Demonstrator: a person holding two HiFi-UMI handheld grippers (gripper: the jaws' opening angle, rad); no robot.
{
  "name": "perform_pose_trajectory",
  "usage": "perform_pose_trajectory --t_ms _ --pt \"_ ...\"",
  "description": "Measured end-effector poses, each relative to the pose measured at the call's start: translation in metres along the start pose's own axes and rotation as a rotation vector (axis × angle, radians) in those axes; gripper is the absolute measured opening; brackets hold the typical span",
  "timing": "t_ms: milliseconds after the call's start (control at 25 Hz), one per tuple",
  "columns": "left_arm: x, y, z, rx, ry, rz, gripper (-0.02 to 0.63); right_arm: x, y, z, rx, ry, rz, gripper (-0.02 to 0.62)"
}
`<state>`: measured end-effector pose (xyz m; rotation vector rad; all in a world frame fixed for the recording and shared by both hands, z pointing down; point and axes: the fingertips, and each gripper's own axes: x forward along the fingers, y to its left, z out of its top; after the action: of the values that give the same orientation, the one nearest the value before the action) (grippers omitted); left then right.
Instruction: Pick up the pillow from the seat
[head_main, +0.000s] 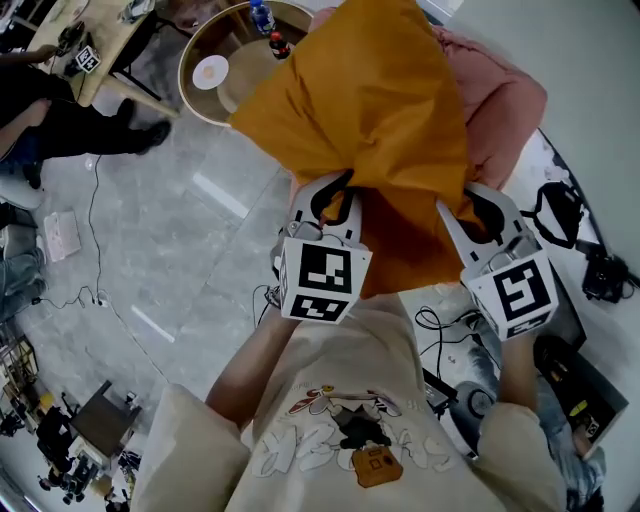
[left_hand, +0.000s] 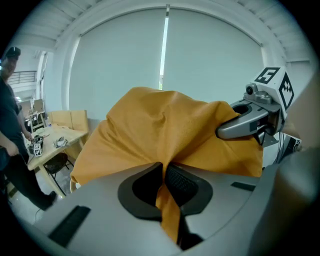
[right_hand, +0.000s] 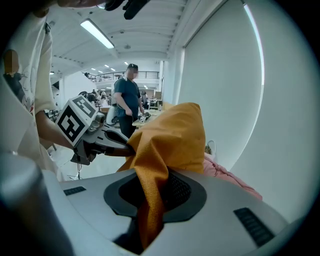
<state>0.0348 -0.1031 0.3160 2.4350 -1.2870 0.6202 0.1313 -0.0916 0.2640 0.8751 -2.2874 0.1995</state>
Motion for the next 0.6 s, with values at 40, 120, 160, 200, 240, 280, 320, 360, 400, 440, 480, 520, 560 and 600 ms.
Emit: perform_pose_trajectory --t_ms 40,120,160,200,240,280,320,360,400,440,480,520,560,600 --pt "-0.006 0.001 0.008 0.015 -0.011 0.0 0.025 -0.006 0.002 0.006 0.006 -0.019 -0.015 0.091" --pt "-0.018 0.003 0.019 0.035 -0.029 0.006 0.025 -0.015 0.006 0.017 0.007 -0.059 -0.042 0.091" --pt "-0.024 0.005 0.024 0.043 -0.036 0.01 0.025 -0.02 0.008 0.024 0.002 -0.083 -0.054 0.091" --pt "-0.03 0.007 0.029 0.055 -0.046 0.013 0.025 -0.024 0.01 0.03 -0.001 -0.106 -0.066 0.091" --pt "-0.036 0.009 0.037 0.074 -0.059 0.013 0.025 -0.028 0.011 0.036 -0.003 -0.127 -0.077 0.091" --pt "-0.042 0.01 0.046 0.097 -0.077 0.009 0.025 -0.032 0.013 0.042 -0.004 -0.145 -0.089 0.091" --pt "-0.048 0.011 0.056 0.12 -0.097 0.003 0.025 -0.036 0.015 0.047 -0.004 -0.161 -0.1 0.091" --pt "-0.053 0.012 0.065 0.138 -0.115 -0.002 0.025 -0.04 0.016 0.053 -0.006 -0.177 -0.111 0.091" --pt "-0.058 0.013 0.072 0.15 -0.129 -0.006 0.026 -0.044 0.018 0.059 -0.007 -0.194 -0.121 0.091" --pt "-0.064 0.015 0.079 0.16 -0.141 -0.009 0.026 -0.047 0.02 0.066 -0.008 -0.21 -0.133 0.091" --pt "-0.07 0.017 0.084 0.17 -0.151 -0.011 0.026 -0.05 0.023 0.072 -0.008 -0.226 -0.145 0.091" --pt "-0.077 0.02 0.089 0.181 -0.162 -0.012 0.026 -0.053 0.026 0.078 -0.009 -0.24 -0.156 0.091" --pt "-0.083 0.022 0.094 0.192 -0.174 -0.012 0.026 -0.056 0.03 0.085 -0.008 -0.253 -0.167 0.091" --pt "-0.09 0.024 0.099 0.201 -0.185 -0.012 0.026 -0.059 0.034 0.09 -0.005 -0.265 -0.176 0.091"
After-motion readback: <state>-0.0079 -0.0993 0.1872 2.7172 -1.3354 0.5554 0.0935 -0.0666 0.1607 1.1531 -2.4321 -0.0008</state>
